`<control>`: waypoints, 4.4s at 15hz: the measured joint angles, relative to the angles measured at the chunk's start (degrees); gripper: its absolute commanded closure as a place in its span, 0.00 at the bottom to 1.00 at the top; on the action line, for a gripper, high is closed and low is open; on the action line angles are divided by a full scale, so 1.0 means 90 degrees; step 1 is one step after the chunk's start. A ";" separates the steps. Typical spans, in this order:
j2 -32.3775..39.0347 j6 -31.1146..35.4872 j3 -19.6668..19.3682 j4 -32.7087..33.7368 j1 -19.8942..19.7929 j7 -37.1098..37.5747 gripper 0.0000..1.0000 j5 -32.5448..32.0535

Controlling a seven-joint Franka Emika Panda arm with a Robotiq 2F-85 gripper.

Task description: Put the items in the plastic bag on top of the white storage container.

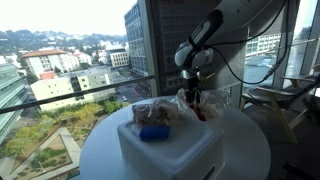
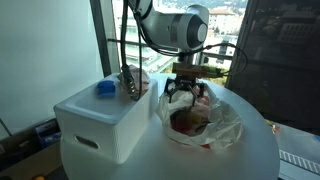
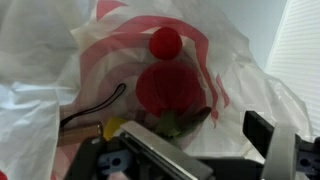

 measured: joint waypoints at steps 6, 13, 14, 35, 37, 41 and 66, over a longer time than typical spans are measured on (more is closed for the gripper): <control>0.0617 0.0847 0.0052 -0.0011 -0.0283 0.0024 0.00 0.0402; 0.0978 0.1071 0.0091 -0.0009 -0.0539 0.0165 0.49 0.0632; 0.0987 0.1070 0.0091 -0.0009 -0.0577 0.0215 0.55 0.0653; -0.2433 -0.0123 0.0063 -0.0333 0.0586 0.1661 0.96 -0.0631; -0.2847 -0.0136 0.0310 -0.0454 0.0883 0.1540 0.96 -0.0677; -0.3069 -0.0127 0.0806 -0.0654 0.1451 0.1132 0.96 -0.0677; -0.3015 -0.0864 -0.0052 -0.0684 0.0469 -0.0508 0.00 0.0994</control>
